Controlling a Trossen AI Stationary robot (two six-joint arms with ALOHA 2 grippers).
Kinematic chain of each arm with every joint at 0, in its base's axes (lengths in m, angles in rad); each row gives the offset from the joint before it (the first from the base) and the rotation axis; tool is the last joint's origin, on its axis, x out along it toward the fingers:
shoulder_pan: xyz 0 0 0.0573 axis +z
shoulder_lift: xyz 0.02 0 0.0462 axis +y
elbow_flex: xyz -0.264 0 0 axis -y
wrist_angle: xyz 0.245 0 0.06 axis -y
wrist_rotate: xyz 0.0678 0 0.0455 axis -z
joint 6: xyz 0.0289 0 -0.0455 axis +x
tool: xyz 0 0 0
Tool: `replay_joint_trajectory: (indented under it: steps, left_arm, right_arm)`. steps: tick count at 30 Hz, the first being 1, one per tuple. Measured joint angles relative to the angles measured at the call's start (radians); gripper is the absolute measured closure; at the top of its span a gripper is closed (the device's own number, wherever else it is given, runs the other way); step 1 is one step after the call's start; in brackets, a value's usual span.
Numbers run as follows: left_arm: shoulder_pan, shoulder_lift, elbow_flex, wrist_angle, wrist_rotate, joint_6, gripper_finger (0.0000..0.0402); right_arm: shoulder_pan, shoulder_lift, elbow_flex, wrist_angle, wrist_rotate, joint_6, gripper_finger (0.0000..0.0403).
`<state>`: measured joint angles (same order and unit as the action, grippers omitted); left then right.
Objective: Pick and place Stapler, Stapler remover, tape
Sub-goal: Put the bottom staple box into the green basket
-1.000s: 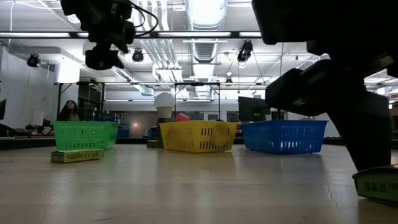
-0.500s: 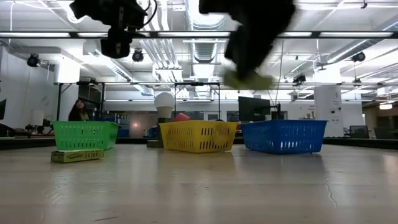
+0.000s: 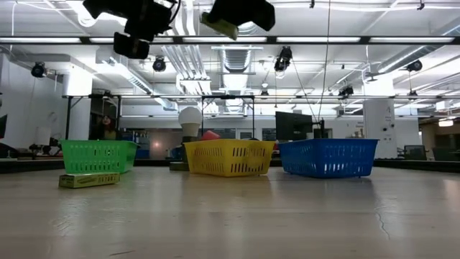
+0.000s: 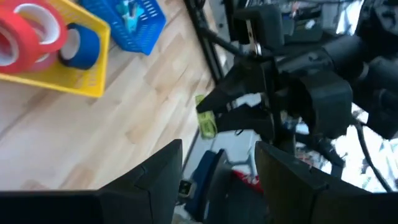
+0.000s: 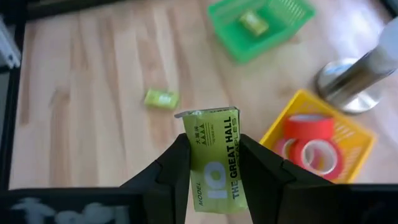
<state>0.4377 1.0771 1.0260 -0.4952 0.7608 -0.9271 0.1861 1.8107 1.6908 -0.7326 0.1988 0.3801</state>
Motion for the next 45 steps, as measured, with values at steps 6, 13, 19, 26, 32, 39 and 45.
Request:
replay_joint_trajectory:
  steps: [6,13,19,26,32,39,45]
  left_arm:
    - [-0.035,0.000,0.000,0.082,-0.074,-0.122,0.0197]
    - [-0.073,0.017,0.000,0.077,-0.121,-0.138,0.0197]
    - [-0.127,0.048,0.000,0.092,-0.169,-0.148,0.0197]
    - [-0.155,0.085,0.000,0.145,-0.188,-0.175,0.0197]
    - [-0.175,0.107,0.000,0.206,-0.200,-0.186,0.0197]
    - [-0.180,0.143,0.000,0.207,-0.164,-0.160,0.0201]
    - [-0.180,0.148,0.000,0.217,-0.164,-0.116,0.0266]
  right_arm:
    - [-0.015,0.018,0.054,0.016,0.120,-0.037,0.0290]
    - [-0.036,0.022,0.059,0.051,0.152,-0.017,0.0292]
    - [-0.055,0.022,0.068,0.110,0.144,-0.013,0.0291]
    - [-0.067,0.021,0.070,0.120,0.138,-0.019,0.0290]
    - [-0.069,0.022,0.070,0.122,0.130,-0.021,0.0292]
    - [-0.068,0.022,0.070,0.129,0.128,-0.031,0.0287]
    - [-0.067,0.022,0.070,0.137,0.111,-0.047,0.0288]
